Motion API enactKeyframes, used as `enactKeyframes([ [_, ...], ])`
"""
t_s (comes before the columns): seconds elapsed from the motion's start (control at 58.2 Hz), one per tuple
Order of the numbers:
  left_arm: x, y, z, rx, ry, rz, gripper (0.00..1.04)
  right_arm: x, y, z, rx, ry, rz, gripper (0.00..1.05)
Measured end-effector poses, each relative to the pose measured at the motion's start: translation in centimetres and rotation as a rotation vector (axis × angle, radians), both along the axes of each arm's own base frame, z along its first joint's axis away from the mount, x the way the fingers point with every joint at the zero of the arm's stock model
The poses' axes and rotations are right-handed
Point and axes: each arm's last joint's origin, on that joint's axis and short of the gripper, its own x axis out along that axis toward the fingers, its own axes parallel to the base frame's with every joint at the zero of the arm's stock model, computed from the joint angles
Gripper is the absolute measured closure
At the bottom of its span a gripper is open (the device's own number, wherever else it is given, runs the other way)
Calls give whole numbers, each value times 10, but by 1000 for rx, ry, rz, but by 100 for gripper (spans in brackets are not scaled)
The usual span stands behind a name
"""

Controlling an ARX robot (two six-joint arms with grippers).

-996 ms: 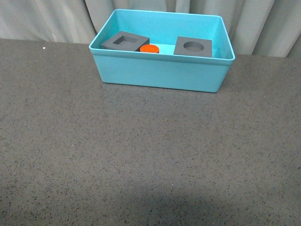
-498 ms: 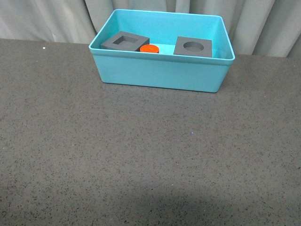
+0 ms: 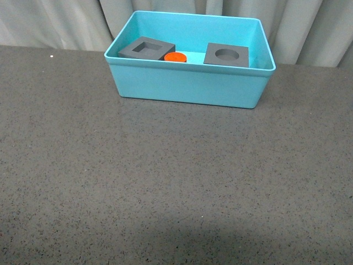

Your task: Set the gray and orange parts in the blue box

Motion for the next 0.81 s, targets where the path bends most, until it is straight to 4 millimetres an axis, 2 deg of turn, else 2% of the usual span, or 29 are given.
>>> enactKeyframes([
  [0.275,0,0,0,0,0,0,7,-12,0,-3,0,7,3,104],
  [0.481,0,0,0,0,1,0,7,-12,0,-3,-1,6,3,104],
  [0.635,0,0,0,0,1,0,7,-12,0,-3,0,6,3,65],
  [0.807,0,0,0,0,1,0,7,-12,0,-3,0,6,3,37],
])
